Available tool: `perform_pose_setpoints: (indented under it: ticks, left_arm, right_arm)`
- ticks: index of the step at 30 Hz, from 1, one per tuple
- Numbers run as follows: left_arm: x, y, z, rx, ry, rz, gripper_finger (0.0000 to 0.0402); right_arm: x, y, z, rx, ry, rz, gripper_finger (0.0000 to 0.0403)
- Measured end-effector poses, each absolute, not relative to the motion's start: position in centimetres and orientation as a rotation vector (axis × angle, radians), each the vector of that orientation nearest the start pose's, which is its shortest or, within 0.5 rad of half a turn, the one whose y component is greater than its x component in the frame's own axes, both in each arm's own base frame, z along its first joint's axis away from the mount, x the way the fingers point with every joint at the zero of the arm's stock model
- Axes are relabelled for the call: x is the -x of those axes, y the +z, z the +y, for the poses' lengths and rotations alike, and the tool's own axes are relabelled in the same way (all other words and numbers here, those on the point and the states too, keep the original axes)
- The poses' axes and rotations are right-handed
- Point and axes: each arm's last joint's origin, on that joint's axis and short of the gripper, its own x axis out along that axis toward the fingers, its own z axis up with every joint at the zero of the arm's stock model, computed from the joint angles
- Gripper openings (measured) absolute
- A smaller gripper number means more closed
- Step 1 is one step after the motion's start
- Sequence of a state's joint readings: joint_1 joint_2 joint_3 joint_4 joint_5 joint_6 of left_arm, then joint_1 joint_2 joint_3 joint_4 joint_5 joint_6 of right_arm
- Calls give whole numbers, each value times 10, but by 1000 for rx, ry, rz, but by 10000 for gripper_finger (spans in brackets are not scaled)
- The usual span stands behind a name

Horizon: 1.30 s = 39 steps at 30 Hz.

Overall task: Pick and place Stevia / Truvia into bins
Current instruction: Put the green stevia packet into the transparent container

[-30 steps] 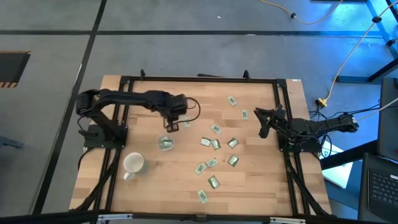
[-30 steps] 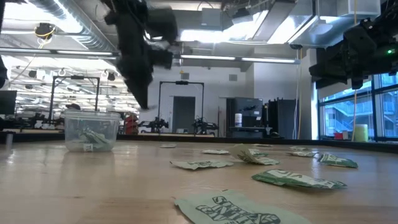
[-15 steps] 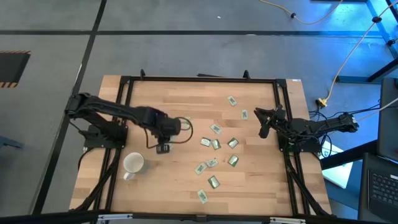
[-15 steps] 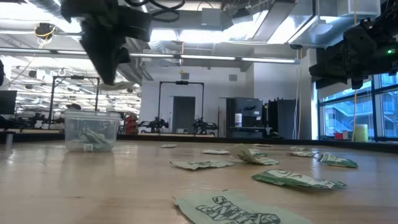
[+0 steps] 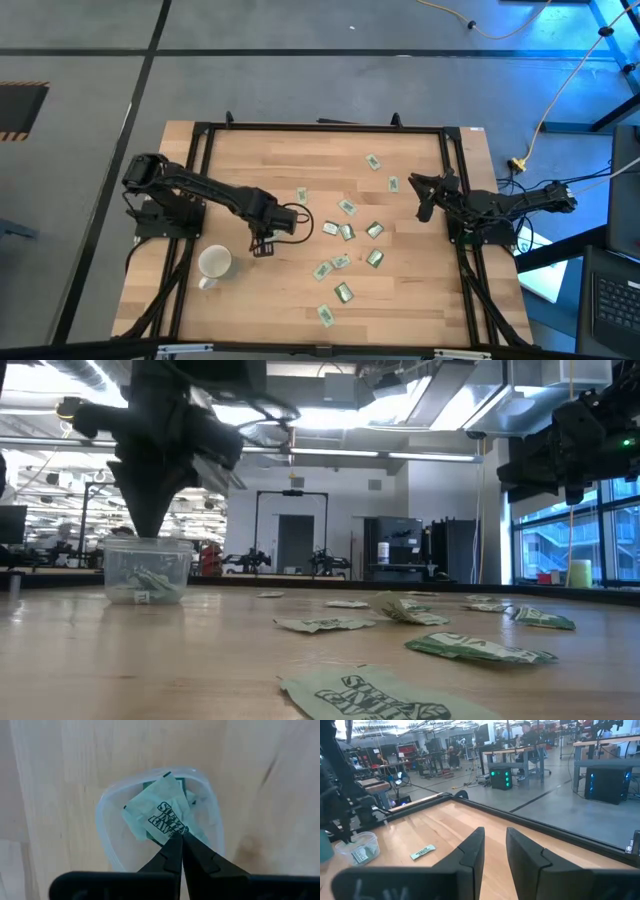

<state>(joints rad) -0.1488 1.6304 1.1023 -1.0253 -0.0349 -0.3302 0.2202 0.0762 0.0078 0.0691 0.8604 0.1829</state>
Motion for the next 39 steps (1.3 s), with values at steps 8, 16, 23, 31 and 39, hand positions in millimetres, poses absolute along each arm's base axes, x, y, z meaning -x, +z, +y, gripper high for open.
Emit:
perform_pose_setpoints:
  ticks: [8, 16, 23, 31, 39]
  left_arm:
    - [-281, 185, -35, 105, 172, 1600, 7]
    - [-276, 190, -33, 117, 194, 1626, 32]
    - [-273, 203, -32, 105, 191, 1600, 65]
    - [-297, 222, -5, 31, 224, 1380, 70]
    - [-319, 219, 41, -22, 185, 1210, 66]
  right_arm:
    - [-94, 167, -1, -176, -639, -59, 84]
    - [-95, 167, -1, -175, -638, -58, 84]
    - [-94, 167, -1, -173, -639, -58, 84]
    - [-94, 167, -1, -172, -639, -58, 84]
    - [-94, 167, -1, -172, -639, -58, 84]
